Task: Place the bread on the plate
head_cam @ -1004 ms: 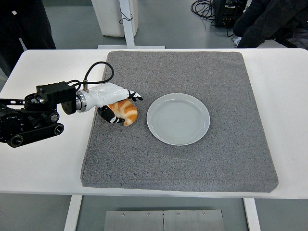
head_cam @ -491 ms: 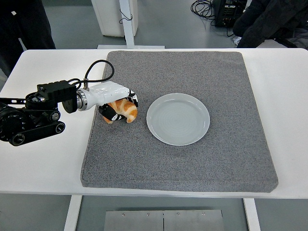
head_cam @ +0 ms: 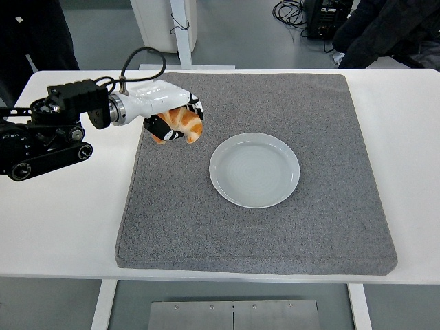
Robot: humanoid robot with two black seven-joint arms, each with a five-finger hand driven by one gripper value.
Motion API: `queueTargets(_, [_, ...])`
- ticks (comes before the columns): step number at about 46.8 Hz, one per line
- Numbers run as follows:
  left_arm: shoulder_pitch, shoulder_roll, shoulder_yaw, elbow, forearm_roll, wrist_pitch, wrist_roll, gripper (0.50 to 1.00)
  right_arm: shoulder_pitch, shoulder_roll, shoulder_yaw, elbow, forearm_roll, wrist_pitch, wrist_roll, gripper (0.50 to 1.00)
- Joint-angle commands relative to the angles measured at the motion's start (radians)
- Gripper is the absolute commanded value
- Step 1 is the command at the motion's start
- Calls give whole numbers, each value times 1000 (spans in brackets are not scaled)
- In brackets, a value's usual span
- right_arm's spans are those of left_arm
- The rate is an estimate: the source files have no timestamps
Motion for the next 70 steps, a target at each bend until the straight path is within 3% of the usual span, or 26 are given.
queueTargets(1, [-52, 4, 1, -1, -26, -19, 1, 500, 0, 0, 0, 0, 0, 0, 0, 1000])
queueTargets(22, [-323, 19, -7, 2, -179, -154, -3, 500, 5, 0, 0, 0, 0, 0, 0, 1000])
queueTargets(50, [-325, 7, -6, 1, -178, -157, 4, 500, 6, 0, 2, 8, 0, 0, 0, 1000])
queueTargets(70, [-325, -241, -22, 59, -199, -148, 5, 500, 6, 0, 2, 8, 0, 5, -2, 1000])
